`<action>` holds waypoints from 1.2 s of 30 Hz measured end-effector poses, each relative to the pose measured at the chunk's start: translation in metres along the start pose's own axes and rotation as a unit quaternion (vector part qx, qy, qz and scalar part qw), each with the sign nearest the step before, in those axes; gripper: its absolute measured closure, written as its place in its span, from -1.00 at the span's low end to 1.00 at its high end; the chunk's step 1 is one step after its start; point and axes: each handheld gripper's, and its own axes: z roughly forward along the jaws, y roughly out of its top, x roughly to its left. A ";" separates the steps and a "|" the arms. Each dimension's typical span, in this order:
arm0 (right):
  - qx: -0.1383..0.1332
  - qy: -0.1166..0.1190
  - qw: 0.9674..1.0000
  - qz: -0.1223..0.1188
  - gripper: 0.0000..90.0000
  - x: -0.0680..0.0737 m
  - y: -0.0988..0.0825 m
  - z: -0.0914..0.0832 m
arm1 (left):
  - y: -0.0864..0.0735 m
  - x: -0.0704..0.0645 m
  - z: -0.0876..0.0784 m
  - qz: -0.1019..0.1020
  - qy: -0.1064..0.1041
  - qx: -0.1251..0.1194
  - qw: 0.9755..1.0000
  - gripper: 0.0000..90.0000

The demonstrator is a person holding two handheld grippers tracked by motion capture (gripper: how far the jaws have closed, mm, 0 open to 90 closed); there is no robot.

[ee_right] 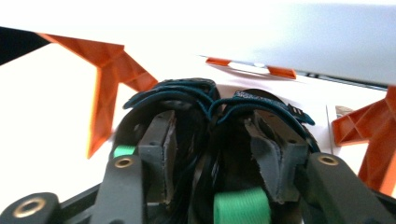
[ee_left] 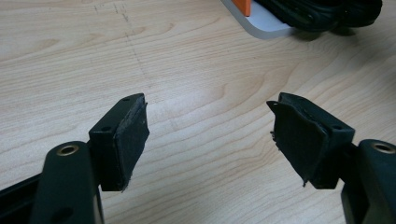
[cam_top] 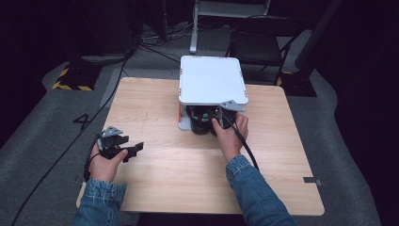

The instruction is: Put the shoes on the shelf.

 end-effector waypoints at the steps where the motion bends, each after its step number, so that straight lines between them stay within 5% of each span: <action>1: -0.001 0.014 1.000 0.004 0.13 -0.002 -0.001 -0.007 | 0.001 -0.001 0.000 0.000 0.000 -0.001 1.000 -0.40; 8: -0.014 0.050 0.999 0.005 0.22 -0.016 -0.005 -0.060 | 0.006 -0.014 0.005 0.021 -0.009 0.005 1.000 -0.40; 16: 0.007 0.080 0.997 -0.008 0.56 -0.024 -0.023 -0.106 | 0.018 -0.050 0.019 0.071 -0.042 0.005 0.997 -0.32; 26: 0.048 0.105 0.993 0.002 1.00 -0.031 -0.049 -0.097 | 0.031 -0.086 0.057 0.117 -0.096 0.004 0.988 0.76; 36: 0.067 0.124 0.990 0.001 1.00 -0.031 -0.066 -0.070 | 0.046 -0.106 0.112 0.154 -0.133 0.011 0.979 0.99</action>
